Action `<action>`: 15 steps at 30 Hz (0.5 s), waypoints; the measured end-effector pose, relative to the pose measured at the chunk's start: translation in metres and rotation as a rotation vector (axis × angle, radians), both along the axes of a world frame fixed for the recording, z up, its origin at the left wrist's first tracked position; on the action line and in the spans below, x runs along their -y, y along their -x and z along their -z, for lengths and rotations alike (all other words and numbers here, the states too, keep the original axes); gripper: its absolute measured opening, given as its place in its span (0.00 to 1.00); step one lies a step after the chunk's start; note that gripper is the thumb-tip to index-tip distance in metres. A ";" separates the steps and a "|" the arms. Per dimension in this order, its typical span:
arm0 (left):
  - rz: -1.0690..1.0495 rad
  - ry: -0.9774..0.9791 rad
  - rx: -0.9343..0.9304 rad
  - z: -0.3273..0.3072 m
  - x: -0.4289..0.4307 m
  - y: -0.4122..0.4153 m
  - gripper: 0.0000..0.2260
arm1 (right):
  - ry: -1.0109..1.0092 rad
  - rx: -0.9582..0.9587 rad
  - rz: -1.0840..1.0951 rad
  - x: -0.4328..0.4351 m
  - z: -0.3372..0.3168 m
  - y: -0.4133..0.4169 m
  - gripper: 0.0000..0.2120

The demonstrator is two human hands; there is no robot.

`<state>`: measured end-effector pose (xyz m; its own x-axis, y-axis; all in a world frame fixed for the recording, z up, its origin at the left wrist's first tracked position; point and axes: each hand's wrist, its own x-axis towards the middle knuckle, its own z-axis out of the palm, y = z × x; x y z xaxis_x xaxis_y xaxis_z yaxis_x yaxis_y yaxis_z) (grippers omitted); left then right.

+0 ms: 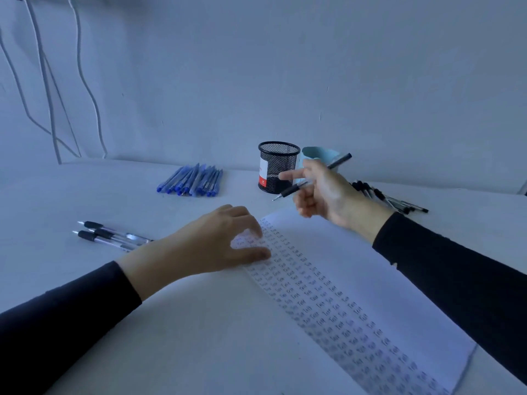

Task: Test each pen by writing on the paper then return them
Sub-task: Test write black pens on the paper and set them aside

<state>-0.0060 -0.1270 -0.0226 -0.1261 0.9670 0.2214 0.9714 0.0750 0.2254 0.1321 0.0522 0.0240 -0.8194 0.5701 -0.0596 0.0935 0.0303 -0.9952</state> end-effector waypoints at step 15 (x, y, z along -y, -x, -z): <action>-0.025 0.174 0.091 0.003 -0.001 0.006 0.33 | -0.479 0.135 -0.064 -0.007 0.036 0.049 0.15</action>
